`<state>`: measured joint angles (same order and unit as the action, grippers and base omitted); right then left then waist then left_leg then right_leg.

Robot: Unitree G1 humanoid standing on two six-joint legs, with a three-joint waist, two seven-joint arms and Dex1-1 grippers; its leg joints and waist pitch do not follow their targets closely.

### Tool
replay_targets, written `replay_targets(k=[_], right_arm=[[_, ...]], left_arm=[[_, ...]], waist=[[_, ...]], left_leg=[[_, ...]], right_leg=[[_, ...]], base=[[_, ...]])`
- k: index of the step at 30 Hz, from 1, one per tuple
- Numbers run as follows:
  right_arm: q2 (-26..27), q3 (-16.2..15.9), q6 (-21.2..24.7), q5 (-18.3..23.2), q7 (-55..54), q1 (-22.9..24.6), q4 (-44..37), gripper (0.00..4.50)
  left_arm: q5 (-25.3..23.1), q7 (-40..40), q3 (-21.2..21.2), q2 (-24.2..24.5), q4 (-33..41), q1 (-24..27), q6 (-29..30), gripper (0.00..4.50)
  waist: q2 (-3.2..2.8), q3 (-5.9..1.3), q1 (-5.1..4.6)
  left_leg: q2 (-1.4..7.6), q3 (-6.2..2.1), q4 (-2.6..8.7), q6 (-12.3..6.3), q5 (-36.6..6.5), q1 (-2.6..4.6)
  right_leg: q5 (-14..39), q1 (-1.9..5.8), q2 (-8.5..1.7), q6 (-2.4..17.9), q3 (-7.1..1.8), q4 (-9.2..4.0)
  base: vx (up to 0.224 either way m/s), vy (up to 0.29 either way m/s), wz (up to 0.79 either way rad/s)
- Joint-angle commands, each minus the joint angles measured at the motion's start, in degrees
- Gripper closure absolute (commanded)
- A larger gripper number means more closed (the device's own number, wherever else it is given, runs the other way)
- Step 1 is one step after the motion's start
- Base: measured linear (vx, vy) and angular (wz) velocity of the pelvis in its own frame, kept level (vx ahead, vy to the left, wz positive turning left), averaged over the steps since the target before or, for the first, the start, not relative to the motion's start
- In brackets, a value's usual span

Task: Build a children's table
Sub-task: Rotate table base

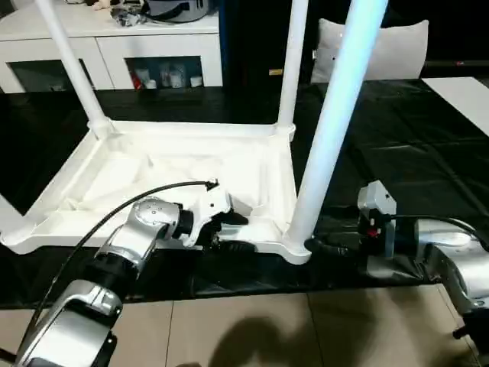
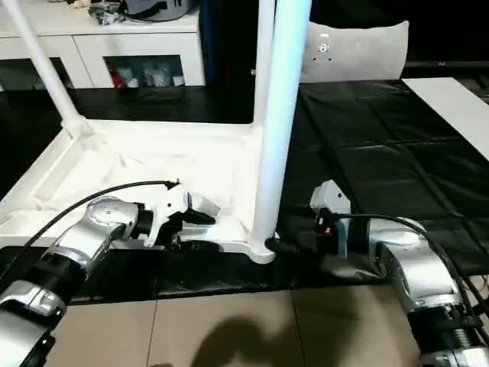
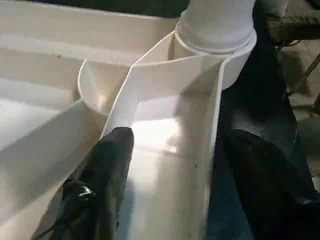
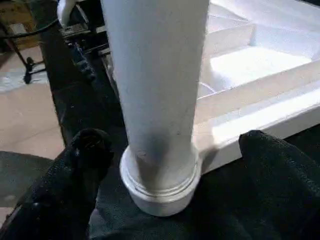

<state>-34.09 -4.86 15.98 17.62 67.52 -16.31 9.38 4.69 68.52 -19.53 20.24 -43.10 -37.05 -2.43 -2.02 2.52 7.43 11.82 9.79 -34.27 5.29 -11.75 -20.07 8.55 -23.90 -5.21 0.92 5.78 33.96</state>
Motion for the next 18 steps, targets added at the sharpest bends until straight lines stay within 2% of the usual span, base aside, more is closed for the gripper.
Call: replay_targets(k=[1,3,7,13,15,17,18], right_arm=[[-0.70,0.54,1.18,0.91,0.93,0.03,-1.69,0.00],[-0.98,0.60,2.14,1.29,1.18,0.18,-2.37,0.00],[-1.24,0.27,3.20,1.91,1.44,0.33,-3.01,0.00],[-1.14,-0.09,3.74,2.14,1.37,0.62,-3.51,0.00],[-1.02,-0.13,3.82,2.02,1.26,0.46,-3.43,0.00],[-0.89,-0.13,3.65,1.86,1.03,0.27,-3.28,0.00],[-0.73,-0.12,3.40,1.65,0.75,0.07,-3.10,0.00]], left_arm=[[-0.61,0.63,0.36,-0.28,-1.75,-1.53,-0.95,1.72],[-0.93,1.56,0.19,-0.73,-3.78,-2.36,-1.81,1.95],[-1.28,3.33,-0.09,-1.22,-6.01,-3.16,-2.27,2.17],[-1.73,6.08,-1.12,-1.47,-6.53,-3.03,-1.53,2.56],[-2.12,7.02,-1.54,-1.56,-7.15,-3.12,-1.45,2.87],[-2.38,7.21,-1.67,-1.62,-7.48,-3.18,-1.62,2.92],[-2.67,7.39,-1.74,-1.71,-7.84,-3.26,-1.85,3.08]], waist=[[0.62,-3.69,0.47],[0.63,-3.74,0.95],[0.57,-3.76,1.31],[0.60,-3.66,1.44],[0.58,-3.67,1.48],[0.54,-3.62,1.47],[0.56,-3.62,1.43]], left_leg=[[0.85,-0.04,3.99,-4.15,-10.46,-0.38],[0.84,-0.02,3.95,-3.99,-10.12,-0.32],[0.93,-0.08,3.98,-3.76,-10.06,-0.35],[0.93,-0.09,4.04,-3.56,-10.36,-0.38],[0.99,-0.15,4.11,-3.45,-10.41,-0.36],[0.99,-0.14,4.11,-3.35,-10.77,-0.32],[0.95,-0.15,4.12,-3.33,-10.83,-0.34]], right_leg=[[22.19,3.73,-3.06,7.77,-2.30,-4.74],[22.61,3.68,-3.11,7.46,-2.32,-4.77],[21.46,3.70,-3.10,7.77,-2.34,-4.61],[22.03,3.76,-3.20,7.89,-2.32,-4.68],[22.78,3.73,-3.29,7.59,-2.32,-4.74],[23.14,3.67,-3.28,7.49,-2.33,-4.79],[23.38,3.72,-3.30,7.40,-2.29,-4.86]], base=[[0.000,0.000,0.00],[0.000,0.000,0.00],[0.000,0.000,0.00],[0.000,0.000,0.00],[0.000,0.000,0.00],[0.000,0.000,0.00],[0.000,0.000,0.00]])
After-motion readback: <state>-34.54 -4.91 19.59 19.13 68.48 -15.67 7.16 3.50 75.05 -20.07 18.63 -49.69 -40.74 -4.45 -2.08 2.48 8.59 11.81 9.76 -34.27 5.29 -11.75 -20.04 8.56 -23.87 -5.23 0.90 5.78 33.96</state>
